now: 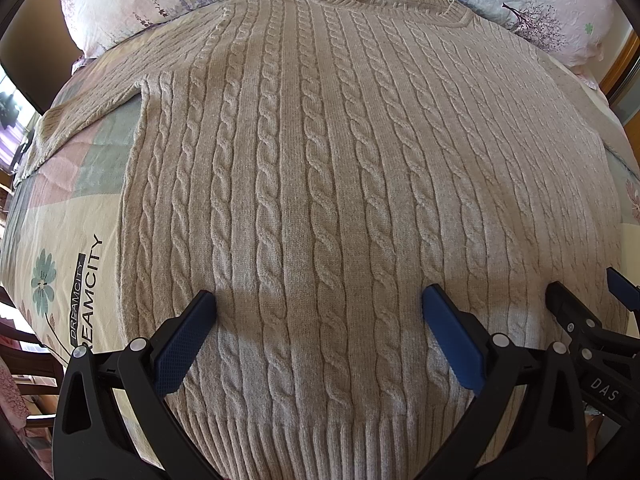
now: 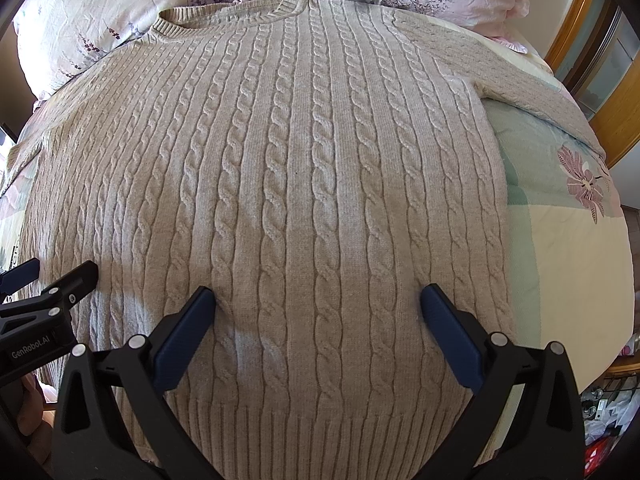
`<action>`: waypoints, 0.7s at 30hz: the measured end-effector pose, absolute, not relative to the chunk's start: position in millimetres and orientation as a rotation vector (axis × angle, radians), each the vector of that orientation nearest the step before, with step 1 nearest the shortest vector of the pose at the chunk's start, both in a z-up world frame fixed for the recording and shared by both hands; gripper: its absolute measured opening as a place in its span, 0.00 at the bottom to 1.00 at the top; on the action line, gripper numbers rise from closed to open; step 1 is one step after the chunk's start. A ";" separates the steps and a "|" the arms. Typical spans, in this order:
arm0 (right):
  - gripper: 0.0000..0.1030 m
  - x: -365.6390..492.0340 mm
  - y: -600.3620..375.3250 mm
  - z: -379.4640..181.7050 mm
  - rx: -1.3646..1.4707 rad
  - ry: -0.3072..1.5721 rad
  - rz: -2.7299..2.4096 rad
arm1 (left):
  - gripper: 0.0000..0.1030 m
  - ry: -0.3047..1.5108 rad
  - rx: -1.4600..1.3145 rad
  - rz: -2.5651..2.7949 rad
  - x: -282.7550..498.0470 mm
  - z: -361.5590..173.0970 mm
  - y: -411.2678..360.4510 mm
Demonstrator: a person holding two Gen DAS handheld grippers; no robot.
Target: Fold small clothes
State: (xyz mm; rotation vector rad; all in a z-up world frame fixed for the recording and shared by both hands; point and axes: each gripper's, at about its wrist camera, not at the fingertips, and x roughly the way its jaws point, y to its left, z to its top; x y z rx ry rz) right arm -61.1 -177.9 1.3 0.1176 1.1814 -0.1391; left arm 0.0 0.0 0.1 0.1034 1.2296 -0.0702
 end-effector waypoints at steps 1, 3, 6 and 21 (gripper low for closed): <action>0.98 -61.2 -177.9 1.3 0.118 1.181 -0.139 | 0.99 1.229 0.103 -0.070 0.0 0.1 0.0; 0.98 -61.1 -177.9 1.3 0.118 1.181 -0.139 | 0.99 1.229 0.103 -0.070 0.0 0.1 0.0; 0.98 -61.1 -177.9 1.3 0.118 1.181 -0.139 | 0.99 1.229 0.103 -0.070 0.0 0.1 0.0; 0.98 -68.6 -196.1 12.8 0.127 1.086 -0.007 | 0.99 1.236 0.106 -0.074 2.2 0.3 0.9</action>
